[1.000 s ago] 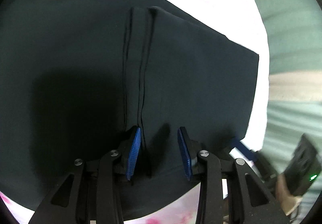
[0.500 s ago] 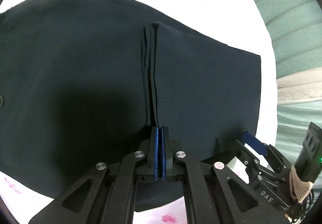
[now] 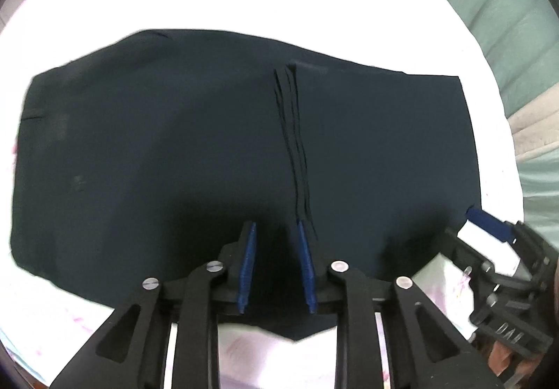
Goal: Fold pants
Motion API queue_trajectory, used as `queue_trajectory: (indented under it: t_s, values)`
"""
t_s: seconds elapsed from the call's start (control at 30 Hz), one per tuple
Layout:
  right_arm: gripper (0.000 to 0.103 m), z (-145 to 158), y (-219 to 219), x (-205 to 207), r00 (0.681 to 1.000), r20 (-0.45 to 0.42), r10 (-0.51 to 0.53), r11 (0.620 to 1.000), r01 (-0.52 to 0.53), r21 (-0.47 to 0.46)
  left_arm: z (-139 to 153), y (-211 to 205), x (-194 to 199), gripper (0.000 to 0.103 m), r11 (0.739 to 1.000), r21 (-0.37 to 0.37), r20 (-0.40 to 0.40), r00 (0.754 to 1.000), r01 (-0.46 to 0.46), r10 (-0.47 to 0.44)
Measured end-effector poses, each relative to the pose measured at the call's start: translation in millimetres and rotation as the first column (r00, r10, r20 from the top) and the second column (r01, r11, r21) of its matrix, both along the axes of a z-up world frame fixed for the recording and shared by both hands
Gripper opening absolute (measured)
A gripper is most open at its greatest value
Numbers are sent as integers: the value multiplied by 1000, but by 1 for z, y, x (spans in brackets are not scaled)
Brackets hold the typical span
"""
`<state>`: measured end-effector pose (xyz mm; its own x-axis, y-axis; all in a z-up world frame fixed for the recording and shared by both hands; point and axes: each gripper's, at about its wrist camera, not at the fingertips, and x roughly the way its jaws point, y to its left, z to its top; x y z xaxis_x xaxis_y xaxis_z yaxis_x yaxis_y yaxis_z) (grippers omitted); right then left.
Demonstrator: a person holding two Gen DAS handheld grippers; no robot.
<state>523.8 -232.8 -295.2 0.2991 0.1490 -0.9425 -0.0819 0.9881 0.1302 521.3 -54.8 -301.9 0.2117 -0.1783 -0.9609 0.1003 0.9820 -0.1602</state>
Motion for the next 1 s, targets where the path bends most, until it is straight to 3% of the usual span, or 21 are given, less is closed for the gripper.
queue_trajectory:
  t_s: [0.07,0.13,0.17,0.33,0.53,0.63,0.73,1.0]
  values:
    - [69,14,5,-4,999,28,15,1000,-15,7,15,6,-15,34,1000,16,33,999,-14,13]
    - [72,30,10,-11,997,58,47,999,-47,2,35,23,-36,53,998,34,80,996,-50,47]
    - [73,36,12,-14,996,69,57,998,-57,2,43,27,-44,56,997,37,101,993,-64,60]
    - [77,72,33,-35,975,141,170,985,-173,10,86,60,-91,69,978,56,203,962,-199,184]
    - [77,99,58,-64,943,176,281,957,-288,17,112,99,-138,73,941,-19,245,911,-337,331]
    - [77,104,75,-75,928,191,319,945,-328,16,109,125,-152,76,921,-72,248,888,-382,387]
    - [77,105,102,-85,922,197,333,941,-339,-2,99,158,-158,77,915,-87,247,882,-393,402]
    - [77,81,181,-91,930,173,324,946,-316,-70,48,226,-149,77,939,-49,212,915,-342,344]
